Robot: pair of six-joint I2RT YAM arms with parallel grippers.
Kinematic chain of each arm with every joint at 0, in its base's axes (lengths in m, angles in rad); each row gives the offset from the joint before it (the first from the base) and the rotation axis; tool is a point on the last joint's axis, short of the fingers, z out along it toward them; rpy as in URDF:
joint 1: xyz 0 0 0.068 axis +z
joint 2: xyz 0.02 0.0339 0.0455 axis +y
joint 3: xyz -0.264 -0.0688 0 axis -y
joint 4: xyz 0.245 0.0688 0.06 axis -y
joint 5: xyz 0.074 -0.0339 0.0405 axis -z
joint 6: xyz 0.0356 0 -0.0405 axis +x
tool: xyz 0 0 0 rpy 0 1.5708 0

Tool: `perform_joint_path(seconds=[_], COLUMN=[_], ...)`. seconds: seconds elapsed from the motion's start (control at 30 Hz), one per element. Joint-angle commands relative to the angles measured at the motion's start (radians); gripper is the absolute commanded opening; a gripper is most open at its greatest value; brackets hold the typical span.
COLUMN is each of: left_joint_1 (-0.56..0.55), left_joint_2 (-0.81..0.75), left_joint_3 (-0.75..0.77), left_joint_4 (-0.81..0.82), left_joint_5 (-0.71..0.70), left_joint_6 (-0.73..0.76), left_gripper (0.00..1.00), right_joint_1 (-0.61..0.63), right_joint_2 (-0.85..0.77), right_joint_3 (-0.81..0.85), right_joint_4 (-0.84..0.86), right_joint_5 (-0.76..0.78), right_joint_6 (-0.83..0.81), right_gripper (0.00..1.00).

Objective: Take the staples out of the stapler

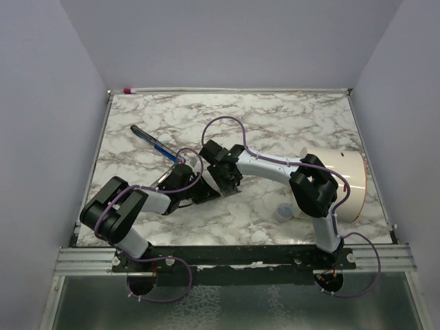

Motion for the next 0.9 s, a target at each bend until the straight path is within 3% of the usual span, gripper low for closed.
perform_joint_path(seconds=[0.0,0.3,0.5,0.87], left_joint_1=[-0.004,-0.004,-0.004,-0.004], left_joint_2=[-0.019,-0.012,-0.02,-0.013], left_joint_3=[0.005,0.011,0.014,0.01], left_joint_4=[0.004,0.006,-0.007,0.008], left_joint_5=[0.014,0.016,0.016,0.021], left_joint_6=[0.009,0.011,0.016,0.011], left_gripper=[0.0,0.0,0.0,0.0], right_joint_1=[0.01,0.008,0.007,0.007], right_joint_2=[-0.04,-0.101,-0.058,-0.012], right_joint_3=[0.013,-0.023,-0.023,-0.025], right_joint_4=[-0.01,0.066,0.047,0.045], right_joint_5=[0.009,-0.165,-0.136,-0.138], right_joint_6=[0.012,0.026,0.042,0.046], right_gripper=[0.43,0.4,0.23,0.19])
